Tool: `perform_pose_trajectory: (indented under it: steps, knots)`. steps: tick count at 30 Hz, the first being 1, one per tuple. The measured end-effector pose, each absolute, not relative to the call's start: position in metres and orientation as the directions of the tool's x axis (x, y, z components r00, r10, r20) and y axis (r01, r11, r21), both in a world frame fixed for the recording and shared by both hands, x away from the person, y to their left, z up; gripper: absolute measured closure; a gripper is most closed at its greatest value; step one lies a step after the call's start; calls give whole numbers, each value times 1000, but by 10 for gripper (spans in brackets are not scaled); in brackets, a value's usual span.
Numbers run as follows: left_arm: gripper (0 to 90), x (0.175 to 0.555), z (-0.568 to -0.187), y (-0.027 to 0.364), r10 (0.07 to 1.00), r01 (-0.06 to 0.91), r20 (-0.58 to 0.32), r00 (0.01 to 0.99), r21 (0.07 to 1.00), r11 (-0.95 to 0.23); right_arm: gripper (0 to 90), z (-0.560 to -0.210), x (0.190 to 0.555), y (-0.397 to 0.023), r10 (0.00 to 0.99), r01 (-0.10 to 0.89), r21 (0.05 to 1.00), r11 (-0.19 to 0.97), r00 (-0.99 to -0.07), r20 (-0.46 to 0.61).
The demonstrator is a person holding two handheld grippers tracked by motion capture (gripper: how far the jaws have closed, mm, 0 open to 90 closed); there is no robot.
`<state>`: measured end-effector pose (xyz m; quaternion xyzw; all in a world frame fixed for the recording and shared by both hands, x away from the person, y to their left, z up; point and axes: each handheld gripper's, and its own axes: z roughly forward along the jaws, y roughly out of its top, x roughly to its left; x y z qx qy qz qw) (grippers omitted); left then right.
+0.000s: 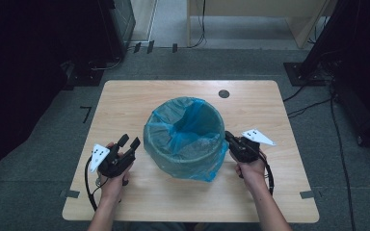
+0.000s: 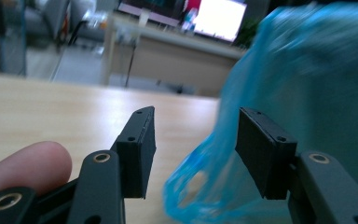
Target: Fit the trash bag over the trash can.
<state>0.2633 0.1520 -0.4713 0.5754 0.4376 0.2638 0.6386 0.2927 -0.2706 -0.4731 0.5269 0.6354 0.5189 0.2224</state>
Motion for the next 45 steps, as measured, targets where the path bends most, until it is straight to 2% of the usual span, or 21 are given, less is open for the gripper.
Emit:
perform_pose_trajectory:
  steps: [3,5,9,12,15,17,19,21,26,34,36,39,41,44,45]
  knots:
    - [437,255,-468,156,796,126,-255,549,967,223,900,-472,291,-272,896,435,895,-102,-351,273]
    - [378,252,-467,154,752,114,-250,610,967,229,900,-471,290,-272,887,430,896,-113,-362,286]
    - [258,247,-466,134,707,112,-177,685,984,138,900,-469,287,-269,882,418,903,-101,-382,276]
    - [280,248,-465,121,685,128,-157,711,987,93,900,-467,284,-266,876,410,907,-97,-398,273]
    - [471,249,-466,116,667,146,-169,726,985,90,900,-466,280,-263,868,402,911,-89,-418,269]
    - [666,250,-467,116,666,172,-182,724,982,82,900,-465,278,-262,861,394,915,-84,-434,266]
    - [812,251,-468,117,661,196,-192,725,978,70,900,-463,276,-261,857,382,921,-73,-449,254]
    - [900,253,-471,118,677,218,-189,712,975,44,900,-463,274,-261,858,373,925,-70,-451,246]
    - [900,261,-487,120,734,304,-175,657,952,-45,900,-469,270,-261,880,376,926,-28,-431,201]
    - [900,277,-512,116,867,541,-122,484,820,-186,900,-497,260,-261,918,444,889,112,-390,79]
    - [900,279,-516,117,892,573,-105,440,798,-189,900,-503,259,-264,924,474,870,133,-376,63]
    - [900,281,-516,122,908,599,-130,399,787,-150,900,-511,257,-268,933,516,842,155,-357,47]
    - [888,281,-516,125,900,594,-158,406,794,-129,900,-515,255,-272,933,524,836,161,-357,44]
    - [634,279,-514,126,897,587,-162,411,800,-125,894,-515,252,-276,925,512,847,144,-374,69]
    - [562,279,-513,127,893,587,-170,417,800,-122,840,-515,251,-277,922,506,851,137,-378,77]
